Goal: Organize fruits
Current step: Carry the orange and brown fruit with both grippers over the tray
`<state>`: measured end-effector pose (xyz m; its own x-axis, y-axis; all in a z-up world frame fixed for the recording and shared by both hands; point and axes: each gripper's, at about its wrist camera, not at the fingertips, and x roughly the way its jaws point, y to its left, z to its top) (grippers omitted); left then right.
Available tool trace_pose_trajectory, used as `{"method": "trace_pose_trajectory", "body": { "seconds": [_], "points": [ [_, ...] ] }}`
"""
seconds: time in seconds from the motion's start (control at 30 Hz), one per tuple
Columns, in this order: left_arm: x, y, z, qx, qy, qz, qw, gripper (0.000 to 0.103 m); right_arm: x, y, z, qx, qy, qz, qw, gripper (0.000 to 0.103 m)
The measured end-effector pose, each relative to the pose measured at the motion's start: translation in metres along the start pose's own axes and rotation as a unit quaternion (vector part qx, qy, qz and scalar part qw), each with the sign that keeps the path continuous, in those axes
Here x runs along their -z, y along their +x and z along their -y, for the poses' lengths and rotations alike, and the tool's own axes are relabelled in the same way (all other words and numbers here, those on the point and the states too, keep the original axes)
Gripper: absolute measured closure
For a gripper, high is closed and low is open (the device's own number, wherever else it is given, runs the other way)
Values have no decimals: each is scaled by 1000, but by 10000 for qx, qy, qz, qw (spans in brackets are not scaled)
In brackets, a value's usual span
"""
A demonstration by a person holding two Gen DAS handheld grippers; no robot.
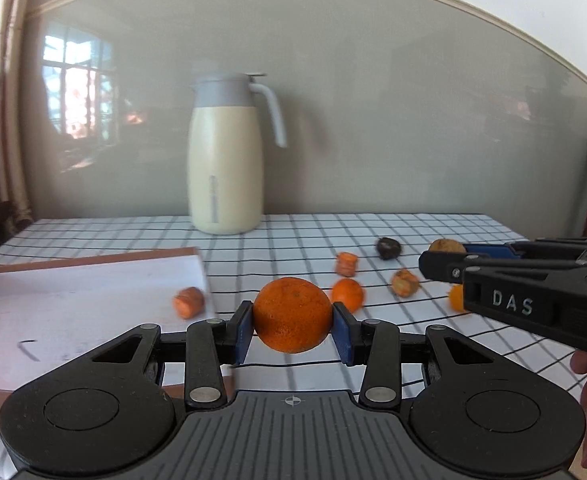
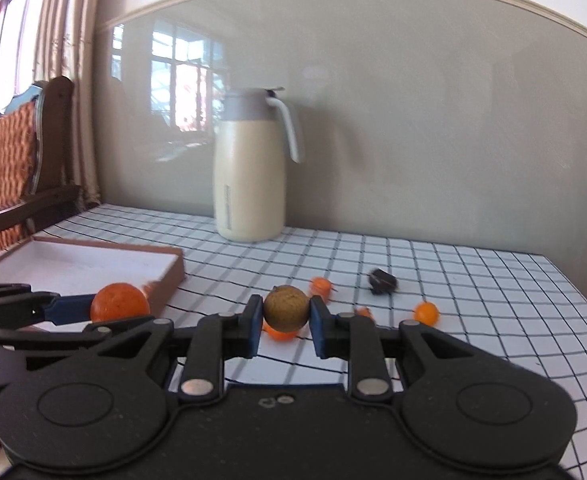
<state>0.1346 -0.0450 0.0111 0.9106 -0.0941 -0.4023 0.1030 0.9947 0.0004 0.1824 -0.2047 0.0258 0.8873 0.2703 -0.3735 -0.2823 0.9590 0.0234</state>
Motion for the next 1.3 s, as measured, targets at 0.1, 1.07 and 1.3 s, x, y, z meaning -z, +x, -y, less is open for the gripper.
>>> {"method": "trace_pose_trajectory", "body": {
  "seconds": [0.1,1.07,1.3],
  "points": [
    [-1,-6,-16,-174,-100,42,9998,61,-4,5,-11,-139,-9,17,9999,87],
    [5,-44,-149,-1356,-731,217,9878,61,-20,32,-118,-931,-338,223,9948,87],
    [10,-46,-175,-1528,-839,191,9845,61,-21,40,-141,-1063,-439,224,9931,87]
  ]
}}
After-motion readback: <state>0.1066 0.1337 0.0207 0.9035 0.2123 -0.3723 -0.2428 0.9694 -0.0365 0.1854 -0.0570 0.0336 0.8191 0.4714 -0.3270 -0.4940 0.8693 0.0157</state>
